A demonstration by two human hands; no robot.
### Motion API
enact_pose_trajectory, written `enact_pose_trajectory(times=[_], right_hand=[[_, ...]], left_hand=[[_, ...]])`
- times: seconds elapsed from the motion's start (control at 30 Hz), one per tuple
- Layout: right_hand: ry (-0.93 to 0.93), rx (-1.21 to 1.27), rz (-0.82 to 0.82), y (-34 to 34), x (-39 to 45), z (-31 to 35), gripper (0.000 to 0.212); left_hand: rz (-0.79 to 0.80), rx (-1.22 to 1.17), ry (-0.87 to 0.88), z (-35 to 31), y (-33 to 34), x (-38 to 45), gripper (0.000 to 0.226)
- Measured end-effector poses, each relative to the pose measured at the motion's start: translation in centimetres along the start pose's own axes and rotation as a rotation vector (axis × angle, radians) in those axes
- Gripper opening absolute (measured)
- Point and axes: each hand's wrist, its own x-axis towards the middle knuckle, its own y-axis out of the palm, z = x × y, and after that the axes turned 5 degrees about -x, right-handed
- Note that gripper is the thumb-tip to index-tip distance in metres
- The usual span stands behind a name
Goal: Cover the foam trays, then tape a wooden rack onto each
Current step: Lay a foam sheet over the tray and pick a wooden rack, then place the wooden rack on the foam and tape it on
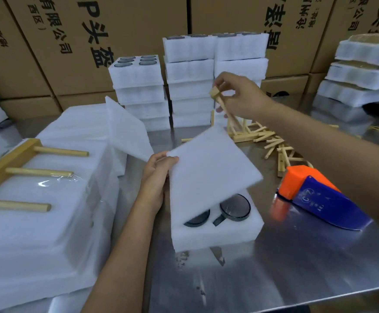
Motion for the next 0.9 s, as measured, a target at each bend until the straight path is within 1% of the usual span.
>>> enact_pose_trajectory(times=[0.07, 0.13, 0.23, 0.33, 0.4, 0.47, 0.5, 0.53, 0.63, 0.67, 0.7, 0.77, 0.8, 0.9], right_hand=[[-0.111, -0.066, -0.005, -0.6, -0.6, 1.6, 0.016], [-0.16, -0.063, -0.005, -1.0, -1.3, 2.8, 0.02], [-0.269, -0.088, 0.064, -0.7, -3.4, 4.7, 0.021], [-0.397, -0.178, 0.238, 0.7, -6.8, 5.8, 0.026], [-0.417, -0.316, 0.404, 2.0, -8.8, 5.3, 0.028], [-0.399, -0.417, 0.578, 3.6, -10.7, 4.1, 0.03], [-0.379, -0.425, 0.609, 4.3, -11.5, 3.5, 0.033], [-0.363, -0.41, 0.581, 4.7, -12.2, 3.0, 0.037], [-0.338, -0.35, 0.303, 5.6, -12.5, 2.0, 0.042], [-0.285, -0.339, 0.274, 5.9, -12.5, 1.6, 0.043], [-0.197, -0.327, 0.31, 6.3, -12.5, 1.3, 0.045], [-0.038, -0.351, 0.436, 7.4, -13.0, 0.5, 0.055], [-0.019, -0.389, 0.455, 7.9, -13.5, 0.2, 0.058], [-0.022, -0.386, 0.392, 8.5, -14.2, 0.0, 0.06]], left_hand=[[-0.005, 0.012, 0.015, 0.2, 0.1, 0.1, 0.021], [0.001, 0.02, 0.018, 0.4, 0.2, 0.0, 0.022], [-0.005, 0.017, 0.014, 0.6, 0.1, 0.1, 0.023], [0.004, 0.037, 0.018, 0.6, 0.0, 0.0, 0.024], [0.022, 0.038, 0.027, 0.5, 0.0, 0.1, 0.022], [0.03, 0.041, 0.035, 0.5, 0.0, 0.0, 0.024], [0.027, 0.044, 0.032, 0.5, 0.0, 0.0, 0.027], [0.022, 0.044, 0.024, 0.4, 0.0, 0.0, 0.03], [0.027, 0.03, -0.003, 0.5, 0.1, 0.0, 0.041], [0.023, 0.028, -0.008, 0.5, 0.2, 0.0, 0.043], [0.012, 0.024, -0.01, 0.4, 0.2, 0.0, 0.043], [-0.016, 0.014, -0.013, 0.4, 0.4, -0.2, 0.043], [-0.025, 0.016, -0.011, 0.4, 0.5, -0.2, 0.043], [-0.026, 0.04, 0.007, 0.7, 0.9, -0.3, 0.031]])
